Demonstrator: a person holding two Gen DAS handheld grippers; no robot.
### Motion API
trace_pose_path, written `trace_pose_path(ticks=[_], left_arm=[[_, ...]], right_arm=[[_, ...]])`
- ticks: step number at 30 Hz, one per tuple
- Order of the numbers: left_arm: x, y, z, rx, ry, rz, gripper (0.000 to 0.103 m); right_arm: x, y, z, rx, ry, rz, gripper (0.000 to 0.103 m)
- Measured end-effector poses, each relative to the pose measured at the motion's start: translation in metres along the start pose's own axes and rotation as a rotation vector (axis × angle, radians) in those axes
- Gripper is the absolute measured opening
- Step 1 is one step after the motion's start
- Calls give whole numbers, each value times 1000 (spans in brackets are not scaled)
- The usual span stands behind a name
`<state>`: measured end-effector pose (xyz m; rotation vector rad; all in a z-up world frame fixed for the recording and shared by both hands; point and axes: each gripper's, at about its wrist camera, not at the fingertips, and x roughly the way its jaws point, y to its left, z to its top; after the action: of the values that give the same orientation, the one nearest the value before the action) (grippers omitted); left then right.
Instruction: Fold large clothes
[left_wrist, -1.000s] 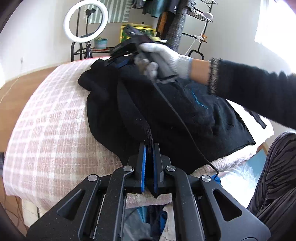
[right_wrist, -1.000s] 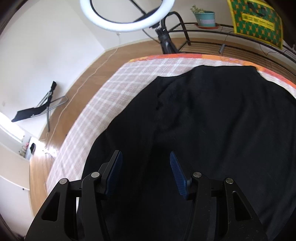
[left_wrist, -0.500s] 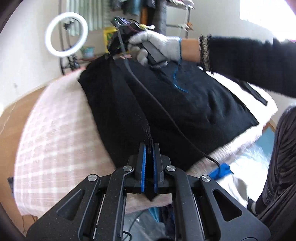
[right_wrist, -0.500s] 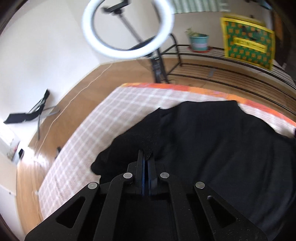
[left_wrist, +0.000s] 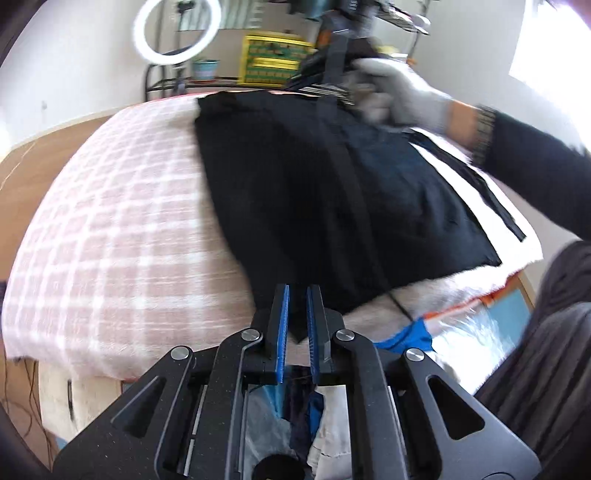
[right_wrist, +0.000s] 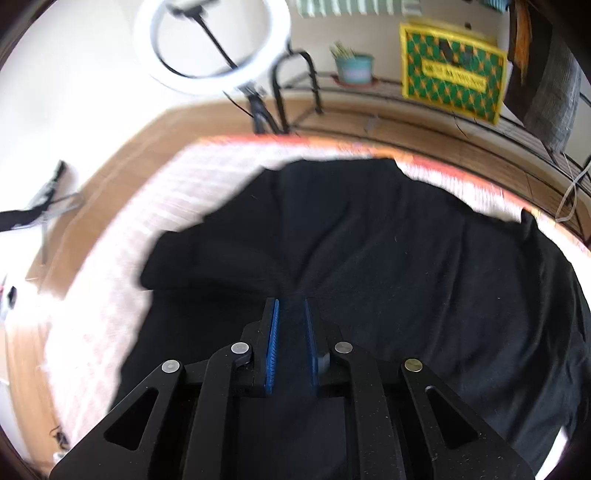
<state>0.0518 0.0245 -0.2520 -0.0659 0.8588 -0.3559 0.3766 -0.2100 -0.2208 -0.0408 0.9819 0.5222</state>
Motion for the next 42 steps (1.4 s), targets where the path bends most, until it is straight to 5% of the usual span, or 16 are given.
trace_pose_path(ticks=[4, 8, 12, 16, 18, 21, 25, 29, 33, 35, 37, 42], left_arm=[[17, -4, 2, 9, -4, -26, 7], [37, -19, 4, 38, 7, -66, 7], [47, -28, 1, 67, 32, -76, 7], [37, -18, 0, 9, 19, -63, 10], [29, -3, 1, -73, -2, -45, 17], [24, 21, -1, -206, -22, -10, 45], [36, 37, -5, -320, 11, -39, 47], [40, 27, -2, -295, 7, -56, 47], [44, 20, 1, -253, 11, -61, 46], [46, 22, 0, -259, 6, -67, 19], [48, 26, -1, -280, -2, -100, 10], [47, 37, -2, -329, -34, -198, 7]], right_arm=[[-32, 30, -19, -52, -25, 152, 12], [-35, 68, -58, -123, 46, 246, 12], [-14, 93, -92, -159, 134, 276, 12], [20, 88, -112, -162, 230, 211, 12], [19, 81, -111, -152, 221, 233, 12], [9, 75, -104, -133, 201, 235, 13], [-15, 73, -91, -115, 139, 242, 41], [-27, 80, -62, -104, 88, 232, 41], [-16, 93, -26, -72, 78, 218, 43], [-5, 102, -11, -54, 82, 213, 44], [10, 111, 4, -16, 104, 186, 48], [60, 134, 37, 6, 159, 42, 51]])
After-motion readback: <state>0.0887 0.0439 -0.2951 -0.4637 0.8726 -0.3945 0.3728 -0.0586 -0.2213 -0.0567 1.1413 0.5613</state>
